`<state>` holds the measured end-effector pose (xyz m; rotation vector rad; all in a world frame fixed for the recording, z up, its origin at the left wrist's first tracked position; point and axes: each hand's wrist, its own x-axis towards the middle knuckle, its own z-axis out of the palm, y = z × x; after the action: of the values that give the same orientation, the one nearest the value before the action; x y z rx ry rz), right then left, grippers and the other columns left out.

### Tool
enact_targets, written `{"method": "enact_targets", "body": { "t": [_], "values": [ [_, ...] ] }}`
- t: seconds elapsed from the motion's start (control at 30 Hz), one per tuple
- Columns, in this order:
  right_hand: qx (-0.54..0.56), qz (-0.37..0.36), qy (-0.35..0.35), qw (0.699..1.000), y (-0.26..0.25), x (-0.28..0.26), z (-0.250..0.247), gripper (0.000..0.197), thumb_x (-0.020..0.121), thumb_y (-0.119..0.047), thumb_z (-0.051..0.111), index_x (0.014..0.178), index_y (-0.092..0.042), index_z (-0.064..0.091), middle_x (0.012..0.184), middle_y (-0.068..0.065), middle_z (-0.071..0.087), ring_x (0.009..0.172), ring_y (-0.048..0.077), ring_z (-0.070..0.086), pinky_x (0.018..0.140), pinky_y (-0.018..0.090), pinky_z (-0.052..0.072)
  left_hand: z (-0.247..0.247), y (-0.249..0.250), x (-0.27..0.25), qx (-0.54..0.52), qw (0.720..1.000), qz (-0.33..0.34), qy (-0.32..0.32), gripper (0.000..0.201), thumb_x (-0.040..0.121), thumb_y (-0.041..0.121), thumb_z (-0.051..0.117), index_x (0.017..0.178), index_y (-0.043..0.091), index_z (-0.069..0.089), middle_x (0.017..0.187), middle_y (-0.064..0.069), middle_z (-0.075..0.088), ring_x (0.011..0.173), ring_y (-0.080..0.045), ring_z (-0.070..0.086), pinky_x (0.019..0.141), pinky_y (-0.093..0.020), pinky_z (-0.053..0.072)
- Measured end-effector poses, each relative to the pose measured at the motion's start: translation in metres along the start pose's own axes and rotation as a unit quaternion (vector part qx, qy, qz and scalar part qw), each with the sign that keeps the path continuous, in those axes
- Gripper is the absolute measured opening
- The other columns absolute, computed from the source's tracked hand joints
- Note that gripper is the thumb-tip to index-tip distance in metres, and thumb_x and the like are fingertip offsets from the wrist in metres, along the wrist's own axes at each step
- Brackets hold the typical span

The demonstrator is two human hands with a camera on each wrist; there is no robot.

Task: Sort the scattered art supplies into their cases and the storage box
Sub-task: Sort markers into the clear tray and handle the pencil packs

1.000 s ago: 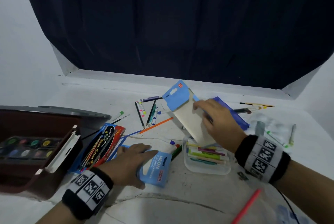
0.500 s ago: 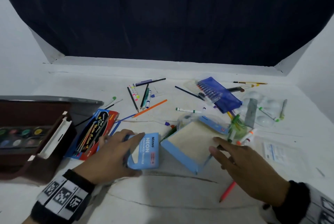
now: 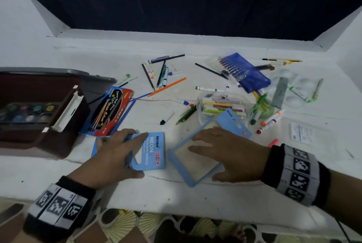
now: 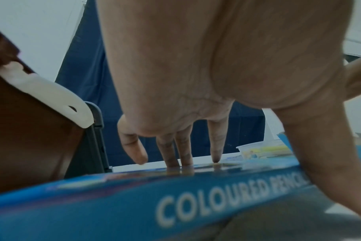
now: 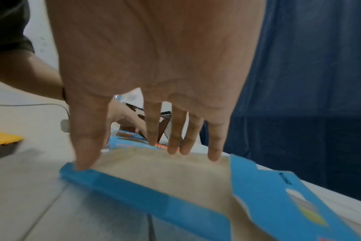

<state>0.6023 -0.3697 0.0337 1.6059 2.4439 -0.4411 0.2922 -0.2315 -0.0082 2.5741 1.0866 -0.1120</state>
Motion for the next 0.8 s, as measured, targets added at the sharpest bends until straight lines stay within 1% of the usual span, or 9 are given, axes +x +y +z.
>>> {"method": "enact_targets", "body": {
  "t": [0.07,0.1,0.2,0.3,0.4,0.47,0.53,0.67,0.8],
  "values": [
    [-0.019,-0.002,-0.06,0.998,0.002,0.009,0.005,0.097,0.084,-0.05,0.07,0.157,-0.026,0.012,0.165,0.007,0.006,0.151,0.024,0.007,0.122,0.047,0.008,0.003,-0.001,-0.004,-0.022,1.0,0.003,-0.009,0.109,0.054,0.073,0.07,0.149,0.051,0.022,0.149,0.017,0.027,0.14,-0.004,0.023,0.099,-0.036,0.018],
    [-0.04,-0.005,-0.062,0.997,0.001,0.013,0.005,0.099,0.083,-0.05,0.071,0.157,-0.024,0.01,0.165,0.009,0.004,0.151,0.025,0.007,0.122,0.048,0.011,0.003,-0.001,-0.005,-0.029,0.999,0.007,-0.013,0.109,0.056,0.066,0.078,0.149,0.052,0.022,0.149,0.018,0.026,0.138,-0.002,0.023,0.1,-0.037,0.019],
    [-0.119,-0.013,-0.021,0.993,-0.005,0.023,0.001,0.091,0.079,-0.05,0.073,0.152,-0.021,0.027,0.156,0.017,0.028,0.139,0.034,0.031,0.101,0.05,0.037,0.001,-0.001,-0.006,-0.032,0.998,0.02,-0.042,0.11,0.062,0.055,0.086,0.148,0.053,0.018,0.147,0.023,0.024,0.124,0.004,0.031,0.099,-0.035,0.021],
    [-0.18,-0.018,0.028,0.983,-0.012,0.033,-0.005,0.079,0.066,-0.053,0.077,0.132,-0.021,0.05,0.127,0.013,0.05,0.112,0.032,0.047,0.081,0.046,0.042,0.001,-0.001,-0.005,-0.025,0.998,0.027,-0.057,0.11,0.064,0.054,0.086,0.15,0.051,0.018,0.149,0.023,0.023,0.129,0.004,0.028,0.102,-0.036,0.021],
    [-0.211,-0.036,0.055,0.975,-0.012,0.041,-0.007,0.085,0.056,-0.058,0.081,0.128,-0.022,0.054,0.13,0.016,0.05,0.122,0.034,0.043,0.095,0.055,0.039,0.003,-0.002,-0.003,-0.029,0.998,0.021,-0.048,0.109,0.064,0.058,0.084,0.151,0.05,0.018,0.151,0.022,0.024,0.131,0.002,0.031,0.105,-0.037,0.022],
    [-0.199,-0.033,0.027,0.979,-0.01,0.044,-0.006,0.098,0.061,-0.06,0.079,0.143,-0.021,0.041,0.146,0.02,0.037,0.14,0.036,0.029,0.112,0.065,0.021,0.003,-0.001,-0.003,-0.034,0.998,0.026,-0.041,0.108,0.064,0.06,0.083,0.15,0.05,0.019,0.151,0.023,0.026,0.135,0.003,0.029,0.105,-0.037,0.023],
    [-0.182,-0.015,-0.015,0.983,-0.01,0.046,-0.007,0.106,0.069,-0.06,0.075,0.152,-0.019,0.024,0.15,0.017,0.033,0.141,0.033,0.029,0.117,0.064,0.008,0.001,0.002,-0.003,-0.044,0.998,0.038,-0.032,0.106,0.063,0.06,0.083,0.149,0.051,0.022,0.146,0.026,0.028,0.134,0.006,0.029,0.104,-0.036,0.024],
    [-0.128,-0.014,0.009,0.992,-0.009,0.04,-0.015,0.105,0.07,-0.059,0.074,0.151,-0.013,0.026,0.141,0.01,0.043,0.124,0.027,0.044,0.116,0.05,0.022,-0.005,0.013,-0.003,-0.082,0.994,0.068,-0.008,0.102,0.063,0.065,0.081,0.146,0.056,0.023,0.139,0.034,0.031,0.128,0.015,0.032,0.101,-0.033,0.029],
    [-0.063,0.009,0.071,0.995,-0.007,0.033,-0.028,0.097,0.071,-0.065,0.07,0.144,-0.008,0.039,0.138,0.008,0.048,0.122,0.025,0.047,0.109,0.041,0.034,-0.009,0.023,0.0,-0.094,0.992,0.076,0.033,0.103,0.06,0.076,0.076,0.146,0.056,0.023,0.14,0.034,0.033,0.132,0.008,0.034,0.106,-0.04,0.033]
  ]
}}
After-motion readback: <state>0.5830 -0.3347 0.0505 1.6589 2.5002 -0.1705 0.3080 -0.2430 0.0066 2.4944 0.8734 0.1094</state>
